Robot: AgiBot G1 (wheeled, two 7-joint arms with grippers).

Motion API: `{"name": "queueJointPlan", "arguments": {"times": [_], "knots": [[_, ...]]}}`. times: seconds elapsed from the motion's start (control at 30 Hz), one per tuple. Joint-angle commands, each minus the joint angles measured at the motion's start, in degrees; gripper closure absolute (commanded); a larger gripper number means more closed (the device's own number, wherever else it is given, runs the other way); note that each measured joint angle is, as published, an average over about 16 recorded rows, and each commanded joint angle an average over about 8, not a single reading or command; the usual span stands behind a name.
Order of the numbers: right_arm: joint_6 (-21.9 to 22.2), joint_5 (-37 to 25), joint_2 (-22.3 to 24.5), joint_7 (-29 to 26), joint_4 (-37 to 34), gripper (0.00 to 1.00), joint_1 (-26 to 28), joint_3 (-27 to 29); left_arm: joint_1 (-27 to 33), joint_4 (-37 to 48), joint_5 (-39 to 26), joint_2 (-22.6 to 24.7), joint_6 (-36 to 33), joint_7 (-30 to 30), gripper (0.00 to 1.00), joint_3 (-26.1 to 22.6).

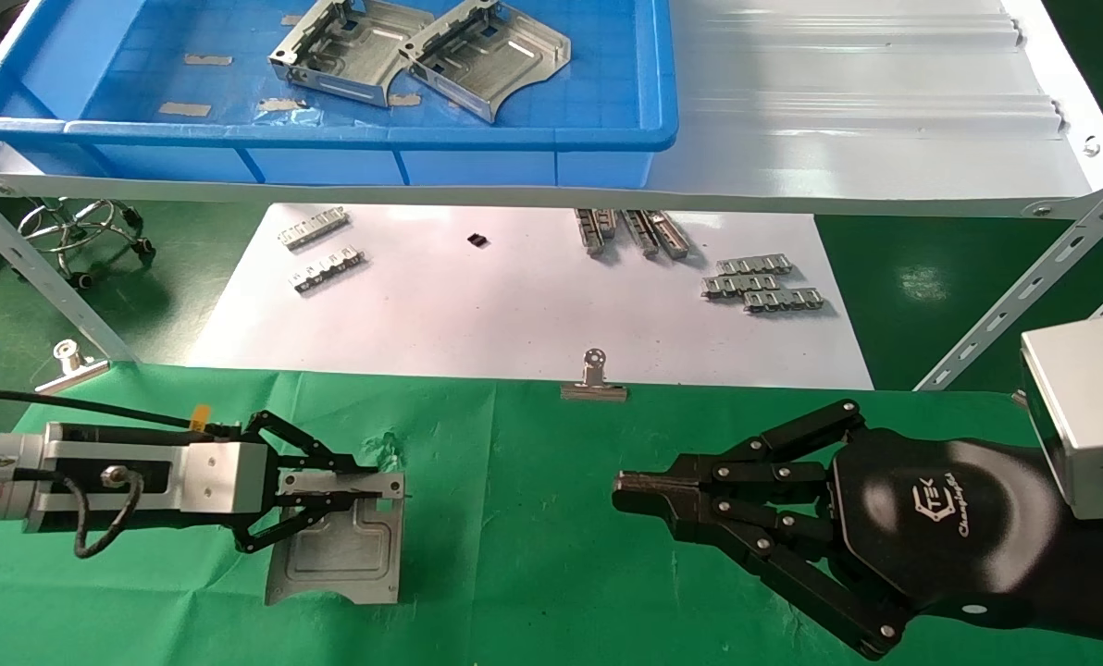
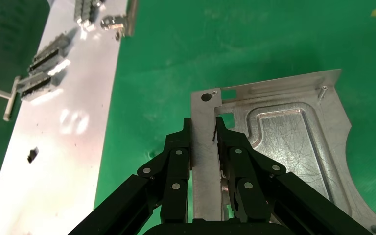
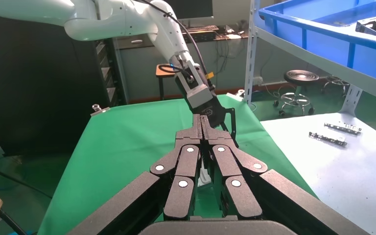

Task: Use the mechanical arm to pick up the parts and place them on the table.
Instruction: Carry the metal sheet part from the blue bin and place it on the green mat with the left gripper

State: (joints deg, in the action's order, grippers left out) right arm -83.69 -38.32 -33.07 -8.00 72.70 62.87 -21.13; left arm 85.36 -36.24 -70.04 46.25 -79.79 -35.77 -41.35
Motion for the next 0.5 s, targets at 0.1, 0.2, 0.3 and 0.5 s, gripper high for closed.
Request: {"name": "queueJointPlan", "arguments": {"times": [0.1,0.2,0.3,0.5], "knots": [[0.0,0.0,0.0,0.0,0.0,1.0,0.0,0.0,-0.68,0.35,-0.71,0.44,1.74,-0.88,0.98,-0.17],[0.0,0.0,0.0,0.0,0.0,1.0,0.0,0.0,-0.92,0.67,-1.03,0.73,2.35,-1.38,0.76,-0.28],[0.0,0.0,0.0,0.0,0.0,1.0,0.0,-0.01,-0.95,0.92,-1.23,0.91,2.52,-1.87,0.38,-0.36],[0.0,0.01,0.0,0.0,0.0,1.0,0.0,-0.01,-0.99,1.61,-1.35,1.1,2.65,-2.73,0.0,-0.37]]}}
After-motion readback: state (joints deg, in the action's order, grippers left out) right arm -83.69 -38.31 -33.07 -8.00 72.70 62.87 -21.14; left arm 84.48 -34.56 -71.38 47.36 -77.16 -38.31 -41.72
